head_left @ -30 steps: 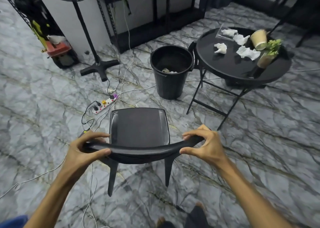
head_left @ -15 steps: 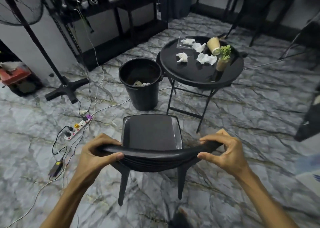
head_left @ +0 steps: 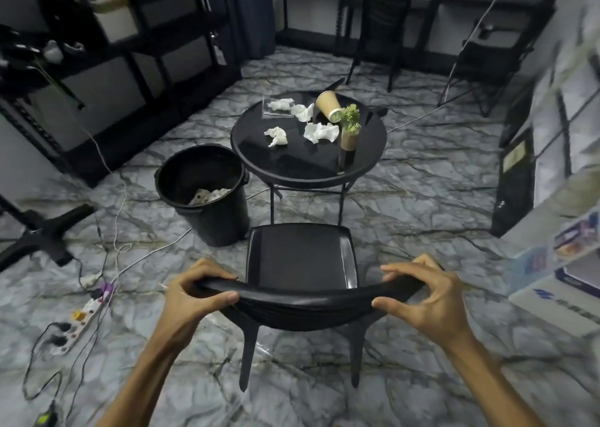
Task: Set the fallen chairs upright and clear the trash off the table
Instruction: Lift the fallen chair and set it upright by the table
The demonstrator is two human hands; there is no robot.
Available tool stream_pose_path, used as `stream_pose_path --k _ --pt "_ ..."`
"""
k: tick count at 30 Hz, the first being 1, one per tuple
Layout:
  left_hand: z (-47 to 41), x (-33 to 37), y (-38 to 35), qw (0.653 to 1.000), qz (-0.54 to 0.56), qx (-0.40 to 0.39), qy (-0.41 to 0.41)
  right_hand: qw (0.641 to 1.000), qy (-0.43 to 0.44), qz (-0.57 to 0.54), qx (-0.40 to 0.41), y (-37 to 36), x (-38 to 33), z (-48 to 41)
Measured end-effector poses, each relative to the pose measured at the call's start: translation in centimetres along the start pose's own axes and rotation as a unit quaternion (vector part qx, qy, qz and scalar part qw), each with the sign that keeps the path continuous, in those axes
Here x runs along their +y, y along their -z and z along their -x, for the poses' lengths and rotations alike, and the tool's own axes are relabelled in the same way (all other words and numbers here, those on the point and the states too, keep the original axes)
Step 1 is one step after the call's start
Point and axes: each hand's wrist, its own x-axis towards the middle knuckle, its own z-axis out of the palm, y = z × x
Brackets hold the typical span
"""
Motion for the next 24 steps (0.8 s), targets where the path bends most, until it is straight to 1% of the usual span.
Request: stream_pose_path --k 2,7,10,13,19,24 --pt "-1.3 -0.7 0.7 1.0 -0.006 -0.024 -0.002 1.0 -0.01 0.01 0.012 -1.1 0.1 0.2" --pt "-4.0 -3.6 3.2 0.999 -0.005 -0.051 0.0 0.998 -0.04 0.015 0.044 -4.6 0.5 1.0" --pt "-4.7 -4.7 4.5 0.997 0.014 -0.076 0.006 0.998 -0.034 0.023 0.049 -6.4 0.4 1.3" --pt "-4.6 -5.4 5.8 0.995 0.016 -0.099 0.016 0.998 -0.041 0.038 0.039 -7.6 0.1 1.5" --pt "-2.6 -7.4 9.1 0.996 -0.001 -0.073 0.051 0.997 -0.037 0.074 0.0 -10.6 -1.5 2.5" --pt "-2.1 -7.8 9.9 0.992 -0.02 -0.101 0.069 0.996 -0.056 0.071 0.001 -11.1 -2.5 4.4"
